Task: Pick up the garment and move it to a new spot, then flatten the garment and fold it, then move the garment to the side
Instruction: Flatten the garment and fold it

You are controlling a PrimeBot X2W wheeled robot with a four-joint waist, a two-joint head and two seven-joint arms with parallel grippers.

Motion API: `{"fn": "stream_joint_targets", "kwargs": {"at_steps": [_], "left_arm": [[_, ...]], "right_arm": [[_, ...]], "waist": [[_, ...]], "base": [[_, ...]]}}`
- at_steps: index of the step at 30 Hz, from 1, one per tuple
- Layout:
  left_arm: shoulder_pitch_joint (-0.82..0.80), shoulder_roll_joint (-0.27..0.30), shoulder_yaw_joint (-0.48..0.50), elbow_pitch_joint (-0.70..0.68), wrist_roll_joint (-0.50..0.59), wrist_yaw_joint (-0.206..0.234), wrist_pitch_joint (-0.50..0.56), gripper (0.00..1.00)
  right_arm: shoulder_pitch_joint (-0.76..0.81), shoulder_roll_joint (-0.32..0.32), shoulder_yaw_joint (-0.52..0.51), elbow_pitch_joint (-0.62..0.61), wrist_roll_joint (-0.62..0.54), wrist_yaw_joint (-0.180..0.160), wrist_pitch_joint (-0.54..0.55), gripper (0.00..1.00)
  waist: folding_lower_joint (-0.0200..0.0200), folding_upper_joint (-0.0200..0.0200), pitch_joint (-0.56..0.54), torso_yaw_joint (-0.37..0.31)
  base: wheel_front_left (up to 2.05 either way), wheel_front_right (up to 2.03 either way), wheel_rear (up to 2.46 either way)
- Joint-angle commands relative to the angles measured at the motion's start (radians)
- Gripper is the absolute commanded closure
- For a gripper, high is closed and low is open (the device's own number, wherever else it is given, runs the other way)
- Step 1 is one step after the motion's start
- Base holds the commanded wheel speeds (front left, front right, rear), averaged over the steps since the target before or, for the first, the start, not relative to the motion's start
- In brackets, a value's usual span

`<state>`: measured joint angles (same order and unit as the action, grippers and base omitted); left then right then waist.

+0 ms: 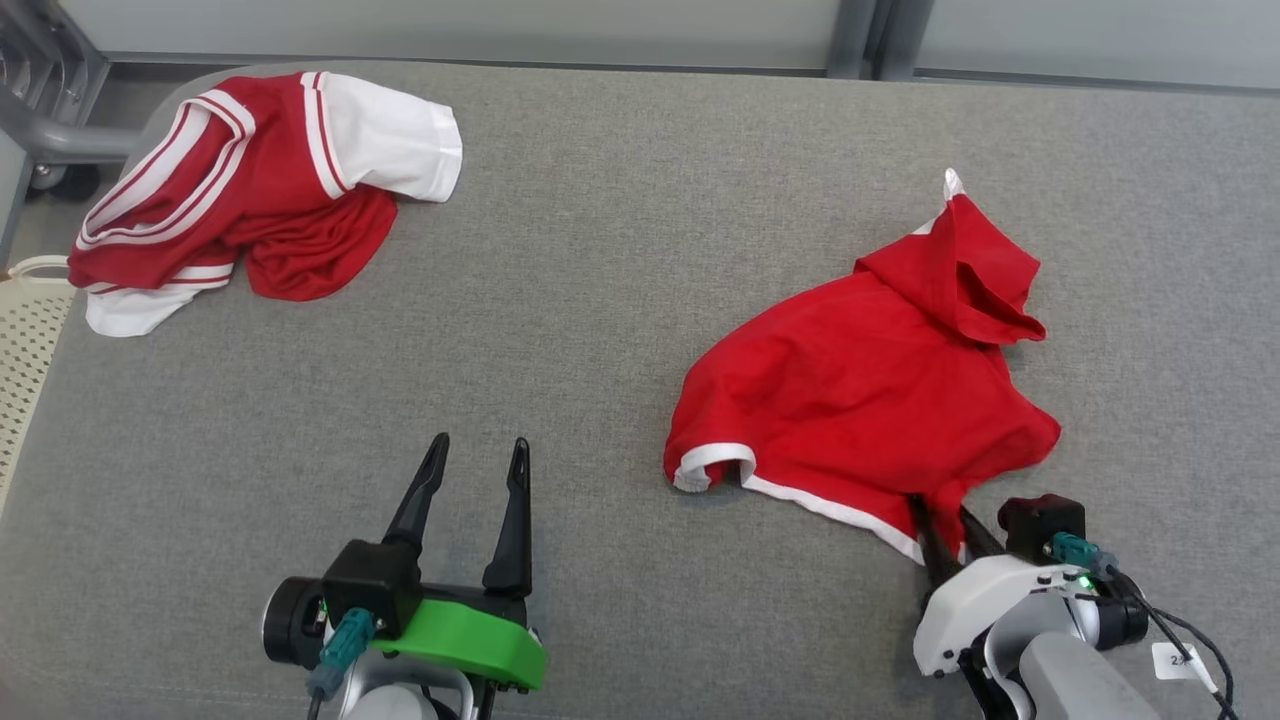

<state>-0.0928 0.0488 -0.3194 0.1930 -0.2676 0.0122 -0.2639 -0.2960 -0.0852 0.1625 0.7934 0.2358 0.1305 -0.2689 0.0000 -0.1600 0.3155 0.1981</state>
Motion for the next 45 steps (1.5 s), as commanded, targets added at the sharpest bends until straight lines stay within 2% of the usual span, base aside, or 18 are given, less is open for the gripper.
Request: {"fn": "stream_joint_targets", "kwargs": {"at_steps": [1, 8, 13, 20, 21, 30, 35, 36, 38, 39, 45], "left_arm": [[0.006, 0.003, 0.004, -0.007, -0.004, 0.006, -0.001, 0.0], [0.013, 0.003, -0.003, -0.011, -0.016, 0.009, -0.001, 0.0], [0.007, 0.003, -0.016, -0.009, -0.025, 0.013, -0.001, 0.0], [-0.002, 0.003, -0.027, -0.003, -0.035, 0.008, -0.001, 0.0], [-0.006, 0.003, -0.033, 0.002, -0.034, 0.004, -0.001, 0.0], [-0.017, 0.003, -0.057, 0.022, -0.032, -0.001, -0.001, 0.0], [-0.009, 0.003, -0.052, 0.02, -0.027, -0.003, -0.001, 0.0], [-0.005, 0.003, -0.053, 0.021, -0.026, -0.006, -0.001, 0.0], [0.001, 0.003, -0.058, 0.027, -0.024, -0.012, -0.001, 0.0], [0.002, 0.003, -0.06, 0.029, -0.021, -0.014, -0.001, 0.0], [0.005, 0.003, -0.063, 0.028, -0.018, -0.014, -0.001, 0.0]], "right_arm": [[-0.007, 0.0, -0.02, -0.028, 0.017, 0.0, 0.005, 1.0], [-0.014, -0.048, -0.124, -0.214, 0.076, 0.0, 0.004, 1.0], [-0.017, -0.11, -0.157, -0.247, 0.075, 0.0, 0.017, 1.0], [-0.044, -0.171, -0.162, -0.188, 0.047, 0.0, 0.03, 1.0], [-0.057, -0.184, -0.156, -0.152, 0.024, 0.0, 0.025, 1.0], [-0.105, -0.183, -0.155, -0.004, -0.013, 0.0, 0.008, 1.0], [-0.104, -0.173, -0.153, 0.037, -0.014, 0.0, 0.003, 0.99], [-0.101, -0.171, -0.154, 0.038, -0.012, 0.0, 0.003, 0.87], [-0.092, -0.168, -0.157, 0.043, -0.006, 0.0, 0.003, 0.48], [-0.089, -0.168, -0.158, 0.039, -0.008, 0.0, 0.003, 0.0], [-0.053, -0.163, -0.198, -0.029, -0.025, 0.0, 0.003, 0.0]], "waist": [[0.0, 0.0, 0.001, -0.013], [0.0, 0.0, 0.001, -0.058], [0.0, 0.0, 0.001, -0.074], [0.0, 0.0, 0.01, -0.077], [0.0, 0.0, 0.012, -0.076], [0.0, 0.0, 0.011, -0.073], [0.0, 0.0, 0.002, -0.08], [0.0, 0.0, 0.0, -0.084], [0.0, 0.0, -0.004, -0.093], [0.0, 0.0, -0.006, -0.099], [0.0, 0.0, -0.017, -0.131]], "base": [[0.0, 0.0, 0.0], [0.0, 0.0, 0.0], [0.0, 0.0, 0.0], [0.0, 0.0, 0.0], [0.0, 0.0, 0.0], [0.0, 0.0, 0.0], [0.0, 0.0, 0.0], [0.0, 0.0, 0.0], [0.0, 0.0, 0.0], [0.0, 0.0, 0.0], [0.0, 0.0, 0.0]]}}
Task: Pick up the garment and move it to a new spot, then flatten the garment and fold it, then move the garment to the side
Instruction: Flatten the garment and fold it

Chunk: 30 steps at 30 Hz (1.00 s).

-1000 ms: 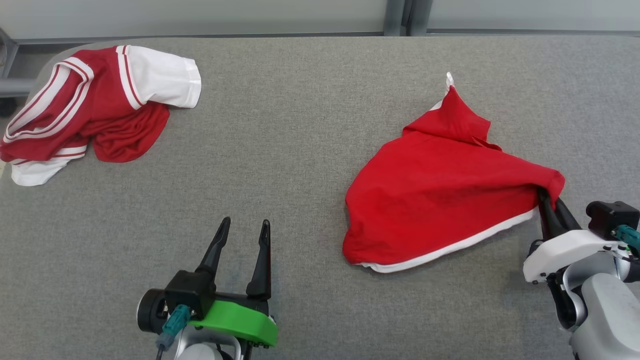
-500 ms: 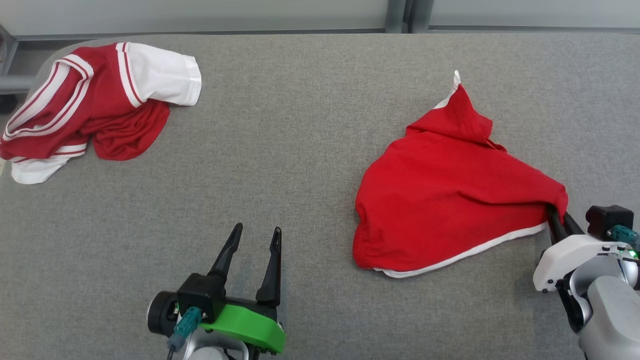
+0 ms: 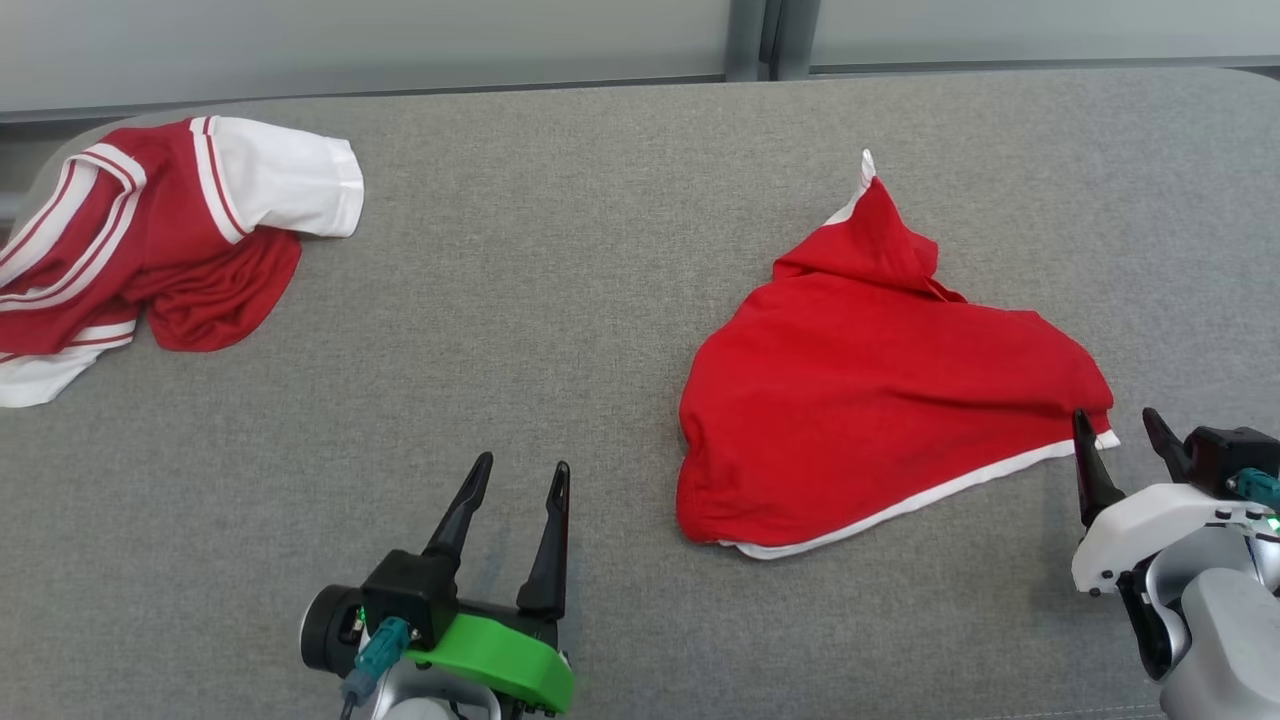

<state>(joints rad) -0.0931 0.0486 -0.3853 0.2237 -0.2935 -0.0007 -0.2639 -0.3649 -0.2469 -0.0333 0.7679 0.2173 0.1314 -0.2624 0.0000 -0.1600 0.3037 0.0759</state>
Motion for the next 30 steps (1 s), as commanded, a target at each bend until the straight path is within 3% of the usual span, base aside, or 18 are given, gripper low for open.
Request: {"fn": "stream_joint_targets", "kwargs": {"at_steps": [1, 9, 16, 30], "left_arm": [[0.007, 0.003, 0.003, -0.002, 0.009, -0.004, -0.001, 0.0], [-0.019, 0.003, -0.04, 0.047, 0.012, -0.044, -0.001, 0.0], [-0.141, 0.004, -0.18, 0.193, -0.024, -0.105, -0.001, 0.0], [-0.39, 0.004, -0.267, 0.484, -0.194, -0.114, 0.014, 0.0]], "right_arm": [[0.023, -0.002, -0.01, -0.018, -0.009, -0.001, -0.004, 0.0], [0.094, 0.02, -0.062, -0.186, -0.018, -0.001, -0.004, 0.0], [0.142, 0.073, -0.07, -0.368, -0.031, -0.001, -0.004, 0.0], [0.145, 0.112, -0.026, -0.482, -0.029, -0.001, -0.004, 0.0]], "waist": [[0.0, 0.0, -0.007, -0.013], [0.0, 0.0, -0.012, -0.046], [0.0, 0.0, -0.007, -0.084], [0.0, 0.0, 0.049, -0.173]], "base": [[0.0, 0.0, 0.0], [0.0, 0.0, 0.0], [0.0, 0.0, 0.0], [0.0, 0.0, 0.0]]}}
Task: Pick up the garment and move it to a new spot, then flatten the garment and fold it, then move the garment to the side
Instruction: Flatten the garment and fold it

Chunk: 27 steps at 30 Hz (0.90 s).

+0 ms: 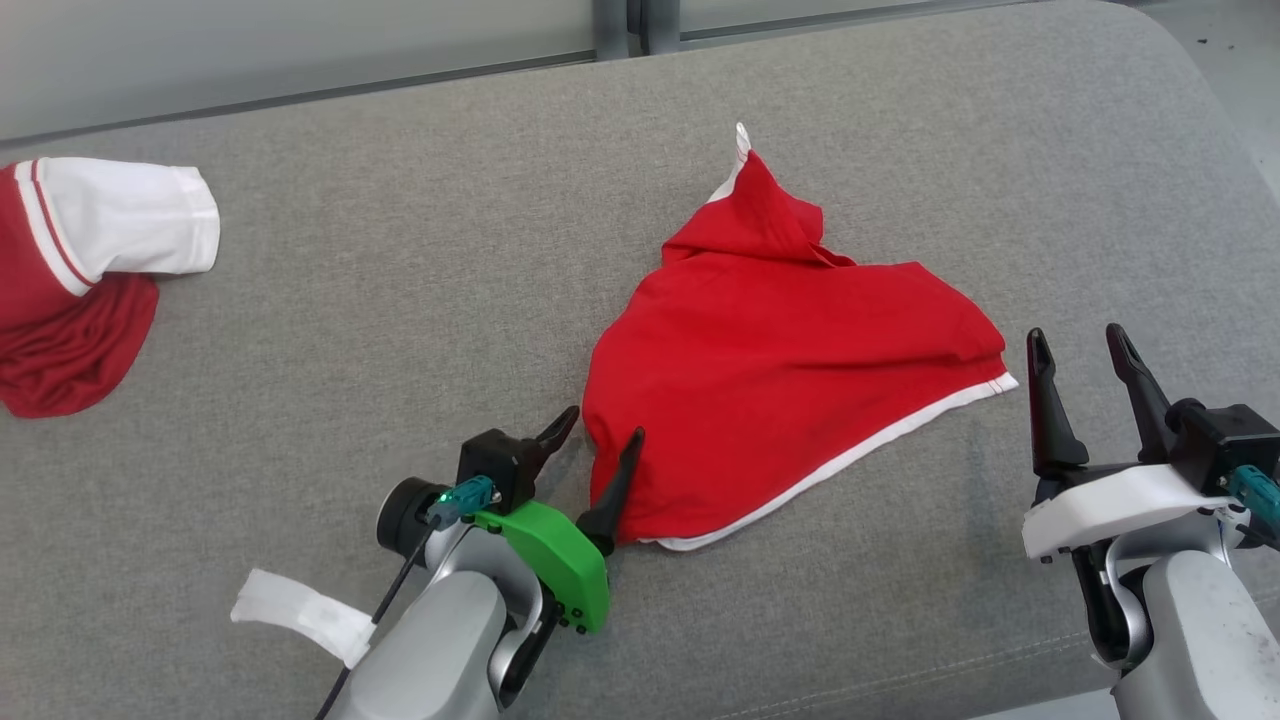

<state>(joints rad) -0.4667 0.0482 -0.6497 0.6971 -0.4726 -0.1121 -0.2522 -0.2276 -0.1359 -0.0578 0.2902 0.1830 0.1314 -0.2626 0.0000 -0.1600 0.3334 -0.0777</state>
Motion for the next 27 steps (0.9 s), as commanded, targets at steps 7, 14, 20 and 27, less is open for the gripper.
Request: {"fn": "stream_joint_targets", "kwargs": {"at_steps": [7, 14, 20, 27], "left_arm": [[-0.096, 0.004, -0.05, 0.131, -0.089, -0.008, 0.005, 0.14], [-0.143, 0.004, -0.088, 0.198, -0.132, -0.009, -0.006, 1.0], [-0.202, 0.014, -0.065, 0.223, -0.118, 0.008, -0.014, 1.0], [-0.275, 0.065, -0.048, 0.259, -0.077, 0.021, -0.013, 1.0]], "right_arm": [[-0.006, 0.007, 0.003, -0.013, 0.002, -0.001, -0.004, 0.0], [-0.008, 0.01, -0.009, -0.016, -0.003, -0.001, -0.004, 0.0], [-0.005, 0.019, -0.009, -0.018, -0.009, -0.001, -0.004, 0.0], [-0.024, 0.032, 0.014, -0.008, -0.008, -0.001, -0.004, 0.0]], "waist": [[0.0, 0.0, 0.046, -0.047], [0.0, 0.0, 0.05, -0.038], [0.0, 0.0, 0.044, -0.01], [0.0, 0.0, 0.052, -0.013]], "base": [[0.0, 0.0, 0.0], [0.0, 0.0, 0.0], [0.0, 0.0, 0.0], [0.0, 0.0, 0.0]]}}
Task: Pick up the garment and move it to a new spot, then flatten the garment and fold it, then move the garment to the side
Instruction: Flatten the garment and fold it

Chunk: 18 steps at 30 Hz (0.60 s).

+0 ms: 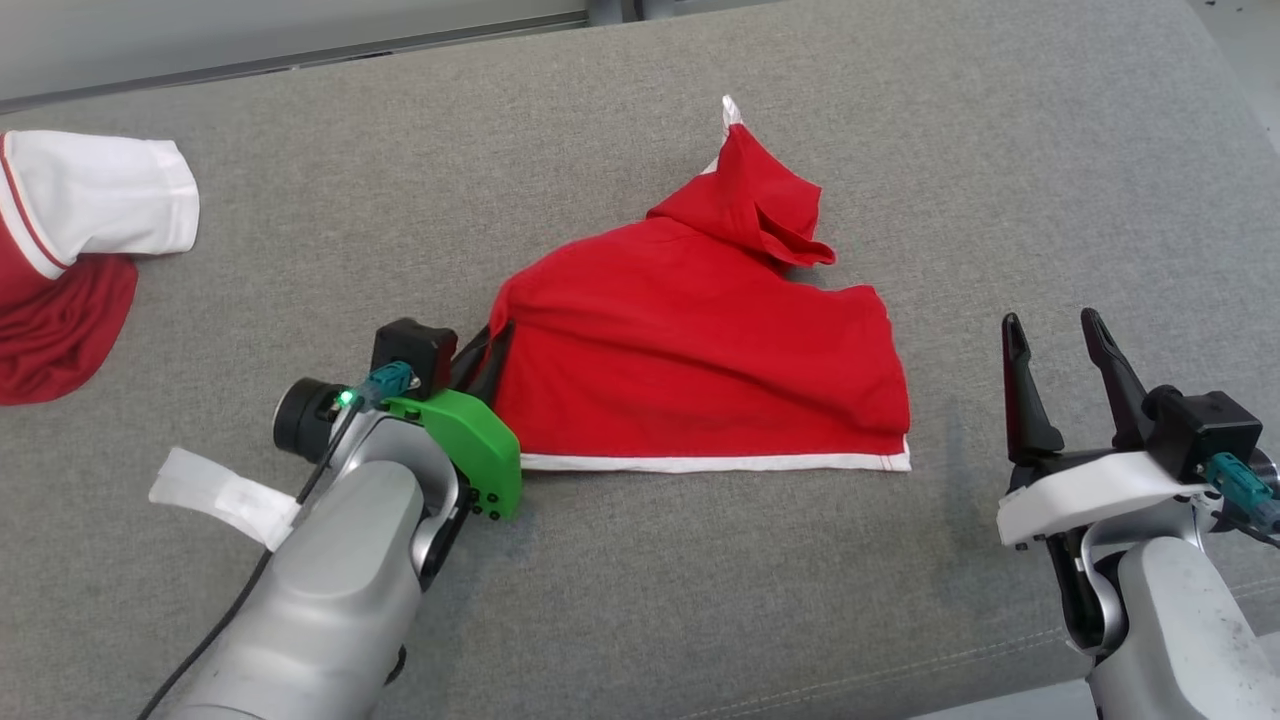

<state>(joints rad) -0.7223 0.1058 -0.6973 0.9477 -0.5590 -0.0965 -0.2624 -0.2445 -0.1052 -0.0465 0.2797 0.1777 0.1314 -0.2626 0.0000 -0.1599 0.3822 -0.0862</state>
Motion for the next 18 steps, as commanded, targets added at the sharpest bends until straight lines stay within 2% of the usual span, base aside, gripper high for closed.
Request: {"fn": "stream_joint_targets", "kwargs": {"at_steps": [1, 8, 10, 11, 12, 15, 16, 17, 18], "left_arm": [[-0.029, 0.015, -0.002, 0.02, 0.016, 0.006, -0.003, 1.0], [-0.041, 0.029, 0.009, 0.061, 0.011, -0.001, -0.003, 1.0], [-0.024, 0.028, 0.018, 0.061, 0.007, -0.002, -0.003, 0.94], [-0.016, 0.029, 0.023, 0.057, 0.006, -0.002, -0.003, 0.85], [-0.008, 0.031, 0.03, 0.052, 0.005, 0.0, -0.003, 0.66], [0.017, 0.033, 0.045, 0.032, 0.004, 0.001, -0.003, 0.47], [0.026, 0.033, 0.052, 0.023, 0.003, 0.002, -0.003, 0.33], [0.034, 0.034, 0.06, 0.01, 0.004, 0.004, -0.003, 0.02], [0.043, 0.036, 0.068, -0.001, 0.008, 0.008, -0.003, 0.0]], "right_arm": [[-0.01, 0.003, 0.007, 0.004, -0.001, -0.001, -0.004, 0.0], [-0.027, 0.005, 0.011, 0.011, 0.005, -0.001, -0.004, 0.0], [-0.023, 0.005, 0.004, 0.008, 0.005, -0.001, -0.004, 0.0], [-0.02, 0.005, -0.001, 0.005, 0.004, -0.001, -0.004, 0.0], [-0.016, 0.006, -0.006, 0.0, 0.002, -0.001, -0.004, 0.0], [-0.006, 0.01, -0.018, -0.013, -0.008, -0.001, -0.004, 0.0], [-0.004, 0.01, -0.02, -0.017, -0.011, -0.001, -0.004, 0.0], [-0.002, 0.011, -0.021, -0.02, -0.015, -0.001, -0.004, 0.0], [-0.001, 0.012, -0.021, -0.023, -0.018, -0.001, -0.004, 0.0]], "waist": [[0.0, -0.0001, 0.006, -0.008], [0.0, -0.0001, 0.015, -0.017], [0.0, -0.0001, 0.015, -0.015], [0.0, -0.0001, 0.015, -0.012], [0.0, -0.0001, 0.014, -0.008], [0.0, -0.0001, 0.006, 0.005], [0.0, -0.0001, 0.003, 0.01], [0.0, -0.0001, -0.001, 0.015], [0.0, -0.0001, -0.006, 0.019]], "base": [[0.0, 0.0, 0.0], [0.0, 0.0, 0.0], [0.0, 0.0, 0.0], [0.0, 0.0, 0.0], [0.0, 0.0, 0.0], [0.0, 0.0, 0.0], [0.0, 0.0, 0.0], [0.0, 0.0, 0.0], [0.0, 0.0, 0.0]]}}
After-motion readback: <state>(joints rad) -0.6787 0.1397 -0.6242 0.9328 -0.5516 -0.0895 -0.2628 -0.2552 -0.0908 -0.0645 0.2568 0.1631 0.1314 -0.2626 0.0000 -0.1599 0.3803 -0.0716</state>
